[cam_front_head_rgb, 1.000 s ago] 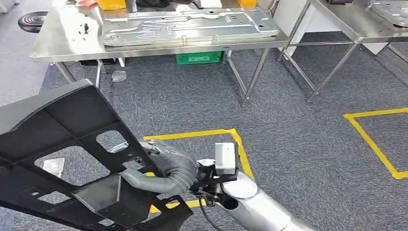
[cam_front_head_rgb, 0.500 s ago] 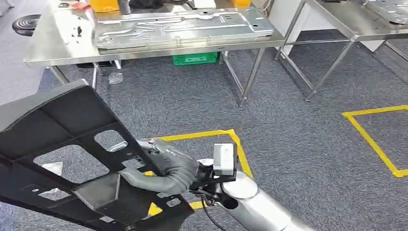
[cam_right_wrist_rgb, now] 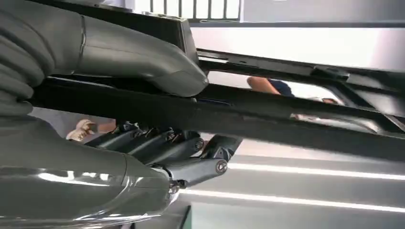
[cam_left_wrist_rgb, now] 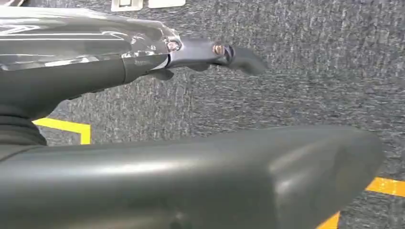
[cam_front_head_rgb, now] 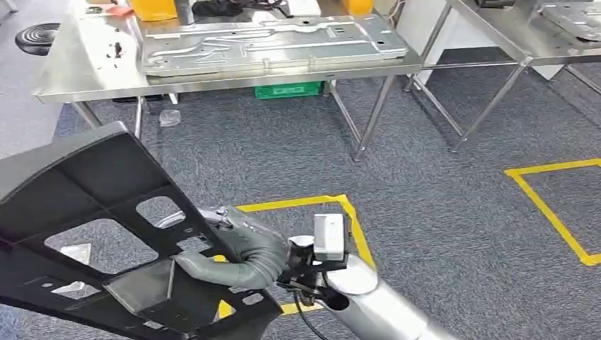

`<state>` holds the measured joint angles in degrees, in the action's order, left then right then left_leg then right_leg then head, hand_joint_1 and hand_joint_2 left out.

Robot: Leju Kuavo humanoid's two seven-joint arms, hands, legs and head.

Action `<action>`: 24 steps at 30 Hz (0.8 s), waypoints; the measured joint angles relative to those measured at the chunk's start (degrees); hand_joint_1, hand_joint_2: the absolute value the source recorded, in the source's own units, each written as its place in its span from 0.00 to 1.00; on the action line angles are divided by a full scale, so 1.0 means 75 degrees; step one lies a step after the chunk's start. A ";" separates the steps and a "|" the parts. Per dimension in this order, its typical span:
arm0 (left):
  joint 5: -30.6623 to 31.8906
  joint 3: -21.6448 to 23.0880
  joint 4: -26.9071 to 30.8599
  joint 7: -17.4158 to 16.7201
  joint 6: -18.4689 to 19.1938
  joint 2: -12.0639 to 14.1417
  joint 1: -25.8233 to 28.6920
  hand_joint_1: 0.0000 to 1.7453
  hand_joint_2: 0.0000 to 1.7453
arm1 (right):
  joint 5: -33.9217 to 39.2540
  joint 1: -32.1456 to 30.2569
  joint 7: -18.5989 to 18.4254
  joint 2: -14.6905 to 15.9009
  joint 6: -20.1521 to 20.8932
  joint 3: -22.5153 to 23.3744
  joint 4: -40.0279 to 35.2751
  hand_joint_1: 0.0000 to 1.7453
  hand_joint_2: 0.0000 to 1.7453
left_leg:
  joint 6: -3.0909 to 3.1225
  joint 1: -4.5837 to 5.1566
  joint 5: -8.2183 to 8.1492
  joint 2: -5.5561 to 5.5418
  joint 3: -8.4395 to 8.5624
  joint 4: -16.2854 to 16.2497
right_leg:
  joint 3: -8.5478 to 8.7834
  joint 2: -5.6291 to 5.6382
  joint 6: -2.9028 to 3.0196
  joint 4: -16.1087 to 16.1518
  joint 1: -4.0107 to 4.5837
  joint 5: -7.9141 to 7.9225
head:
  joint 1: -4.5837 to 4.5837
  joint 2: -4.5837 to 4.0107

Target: Take the parts from the cabinet and place them on the table.

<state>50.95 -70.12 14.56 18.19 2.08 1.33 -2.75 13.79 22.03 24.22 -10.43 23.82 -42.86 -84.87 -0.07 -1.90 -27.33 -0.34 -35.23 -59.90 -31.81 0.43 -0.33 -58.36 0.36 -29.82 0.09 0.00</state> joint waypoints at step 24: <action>0.0050 0.0000 0.0006 0.0038 0.0017 0.0003 -0.0015 0.00 1.00 | 0.0000 -0.0028 0.0003 0.0000 0.0003 0.0012 -0.0012 1.00 1.00 | -0.0230 0.0027 -0.0199 0.0006 -0.0442 -0.0950 | -0.0032 0.0006 0.0288 0.0136 0.0012 0.0234 | -0.0018 0.0000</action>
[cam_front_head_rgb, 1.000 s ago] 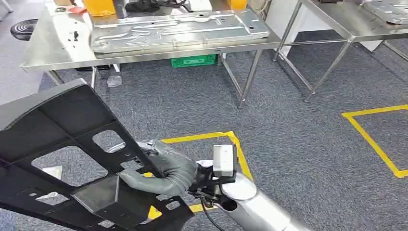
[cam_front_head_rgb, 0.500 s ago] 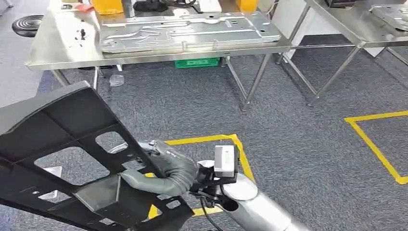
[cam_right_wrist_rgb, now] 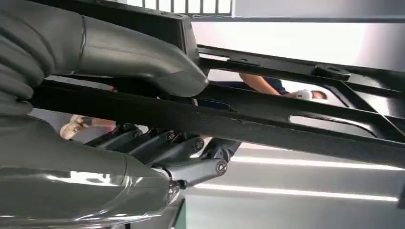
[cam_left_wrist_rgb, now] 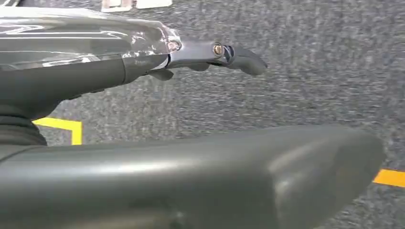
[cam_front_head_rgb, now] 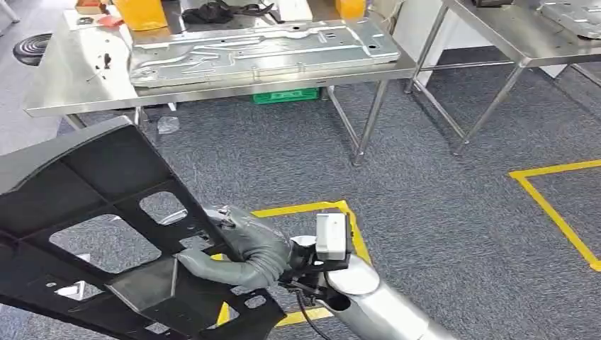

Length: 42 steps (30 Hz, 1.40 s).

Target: Take the parts from the cabinet and place them on the table.

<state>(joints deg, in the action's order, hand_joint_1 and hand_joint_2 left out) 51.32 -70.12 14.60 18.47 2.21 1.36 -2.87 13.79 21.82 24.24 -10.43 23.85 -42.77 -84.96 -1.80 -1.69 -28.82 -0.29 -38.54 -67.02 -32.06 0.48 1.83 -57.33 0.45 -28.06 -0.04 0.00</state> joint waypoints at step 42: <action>0.0087 -0.0023 0.0000 0.0105 0.0023 -0.0003 -0.0027 0.00 1.00 | -0.0012 0.0004 0.0000 -0.0009 0.0012 -0.0032 0.0006 1.00 1.00 | 0.0367 -0.0003 0.0095 0.0004 0.0639 0.1094 | -0.1019 -0.0021 -0.0402 -0.2125 -0.0054 -0.1075 | -0.0061 0.0000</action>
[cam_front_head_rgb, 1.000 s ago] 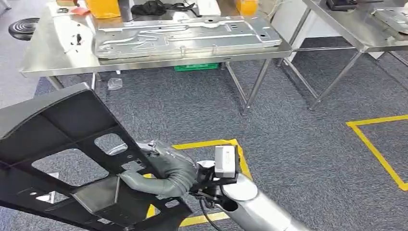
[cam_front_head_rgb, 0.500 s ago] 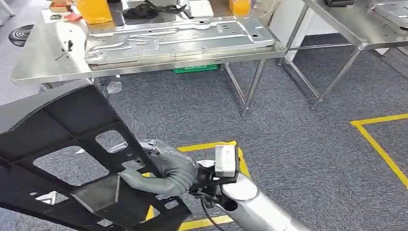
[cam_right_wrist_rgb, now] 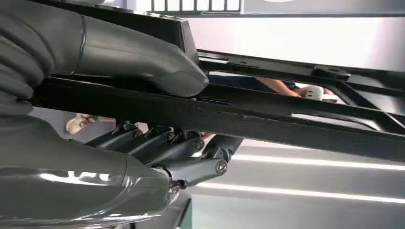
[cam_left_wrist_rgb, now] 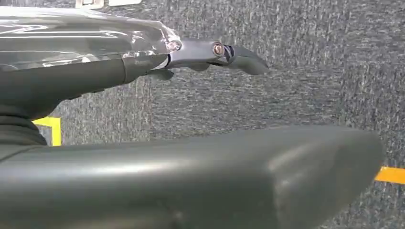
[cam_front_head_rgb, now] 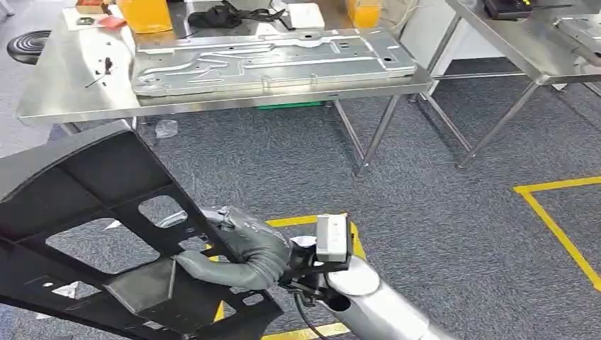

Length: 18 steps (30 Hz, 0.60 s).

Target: Take the parts from the cabinet and place them on the table.

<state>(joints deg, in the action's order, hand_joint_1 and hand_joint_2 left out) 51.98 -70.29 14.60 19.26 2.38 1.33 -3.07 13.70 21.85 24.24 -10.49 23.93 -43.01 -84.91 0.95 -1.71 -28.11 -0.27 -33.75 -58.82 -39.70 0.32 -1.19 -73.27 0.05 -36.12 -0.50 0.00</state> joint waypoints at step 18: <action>0.0143 -0.0117 0.0000 0.0032 0.0015 -0.0015 0.0024 0.00 1.00 | 0.0003 0.0106 -0.0055 -0.0009 0.0012 -0.0085 0.0149 1.00 1.00 | -0.0400 0.0006 -0.0799 0.0001 -0.0981 -0.2013 | 0.0859 0.0017 0.0436 0.2059 0.0032 0.1064 | 0.0023 0.0000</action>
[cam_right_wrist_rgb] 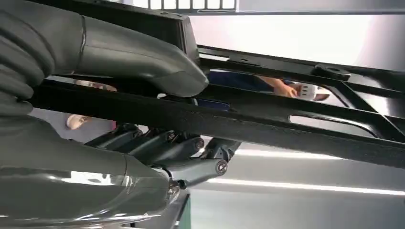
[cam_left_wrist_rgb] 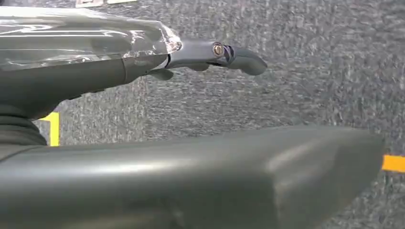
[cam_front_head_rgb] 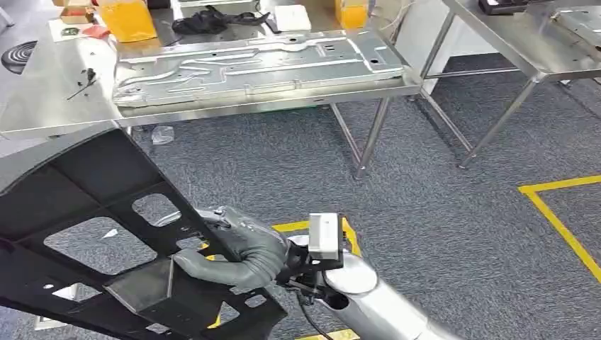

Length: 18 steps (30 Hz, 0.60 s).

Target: Take the parts from the cabinet and place them on the table.

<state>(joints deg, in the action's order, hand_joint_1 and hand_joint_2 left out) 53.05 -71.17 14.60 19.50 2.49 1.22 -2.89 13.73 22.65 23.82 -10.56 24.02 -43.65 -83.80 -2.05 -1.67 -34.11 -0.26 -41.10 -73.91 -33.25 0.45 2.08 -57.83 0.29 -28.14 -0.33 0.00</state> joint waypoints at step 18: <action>0.0020 -0.0044 0.0000 0.0090 0.0012 0.0003 -0.0052 0.00 1.00 | -0.0038 0.0100 -0.0064 0.0085 0.0000 -0.0146 0.0041 1.00 1.00 | 0.0339 0.0016 0.0515 -0.0047 0.1244 0.1962 | -0.0552 -0.0022 -0.0282 -0.0587 -0.0011 0.0329 | -0.0023 0.0000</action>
<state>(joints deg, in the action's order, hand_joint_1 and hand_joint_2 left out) 53.20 -71.49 14.60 20.17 2.58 1.25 -3.28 13.44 23.40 23.34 -9.92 24.02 -44.74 -83.49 0.49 -1.54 -30.25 -0.61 -31.77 -59.20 -37.39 0.28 -0.04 -62.23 0.21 -25.67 -0.50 0.00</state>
